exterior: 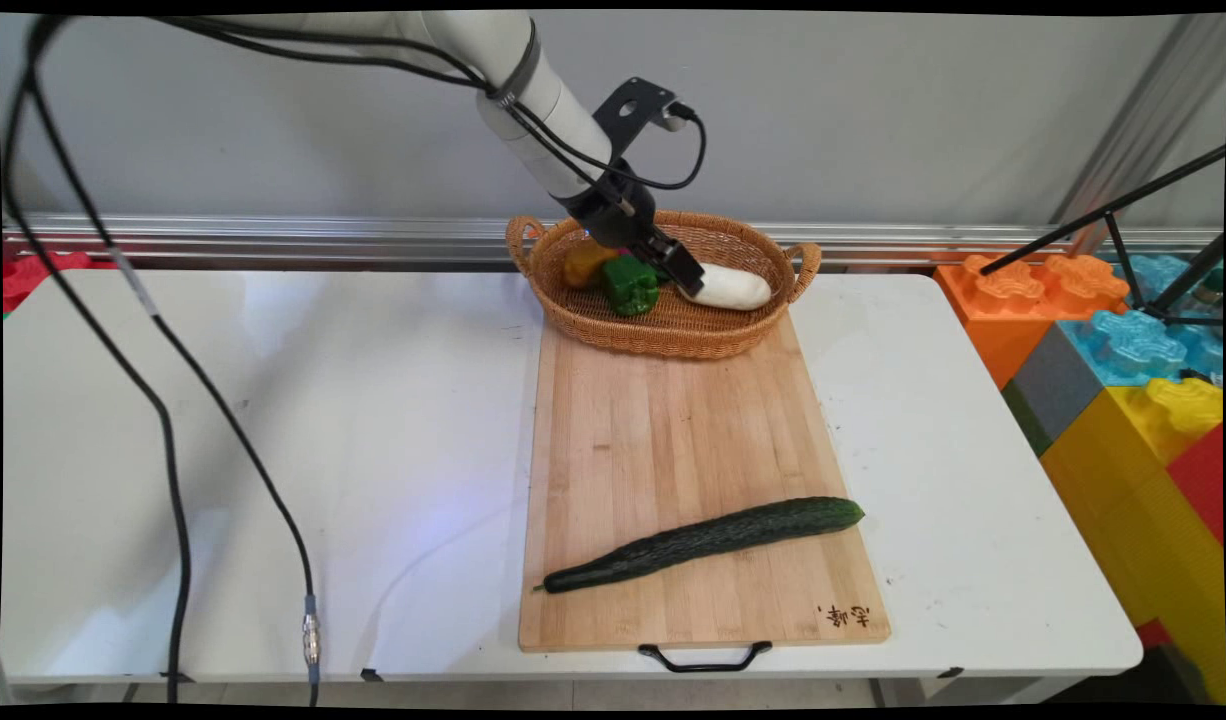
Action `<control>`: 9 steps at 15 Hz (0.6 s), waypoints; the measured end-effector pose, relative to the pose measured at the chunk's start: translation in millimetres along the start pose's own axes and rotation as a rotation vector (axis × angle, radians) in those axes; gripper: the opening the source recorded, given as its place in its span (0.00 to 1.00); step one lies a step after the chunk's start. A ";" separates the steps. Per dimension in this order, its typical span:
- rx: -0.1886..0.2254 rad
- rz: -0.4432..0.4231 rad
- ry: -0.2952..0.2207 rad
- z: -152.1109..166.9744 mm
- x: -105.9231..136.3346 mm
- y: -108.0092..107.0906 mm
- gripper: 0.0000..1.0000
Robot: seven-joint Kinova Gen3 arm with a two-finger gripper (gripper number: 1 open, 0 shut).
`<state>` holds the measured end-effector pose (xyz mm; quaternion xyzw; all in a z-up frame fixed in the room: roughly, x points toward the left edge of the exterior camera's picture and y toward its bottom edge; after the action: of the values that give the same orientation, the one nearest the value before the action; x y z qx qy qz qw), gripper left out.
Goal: Pick up the cucumber from the cutting board
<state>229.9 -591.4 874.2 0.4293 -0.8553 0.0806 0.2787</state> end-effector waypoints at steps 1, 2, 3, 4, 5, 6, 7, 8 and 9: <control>-0.023 0.005 -0.009 -11.3 -2.8 15.7 1.00; -0.042 0.014 -0.017 -22.4 -6.3 29.8 1.00; -0.056 0.020 -0.025 -28.8 -9.5 39.5 1.00; -0.075 0.029 -0.038 -37.0 -15.5 53.0 1.00; -0.095 0.043 -0.053 -47.0 -24.2 69.7 1.00; -0.108 0.054 -0.064 -52.2 -30.5 81.4 1.00; -0.119 0.063 -0.072 -56.4 -36.2 92.2 1.00; -0.127 0.072 -0.077 -58.5 -40.9 101.2 1.00; -0.135 0.080 -0.082 -59.6 -45.7 109.7 1.00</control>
<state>190.4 -469.6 909.9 0.3780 -0.8860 0.0164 0.2682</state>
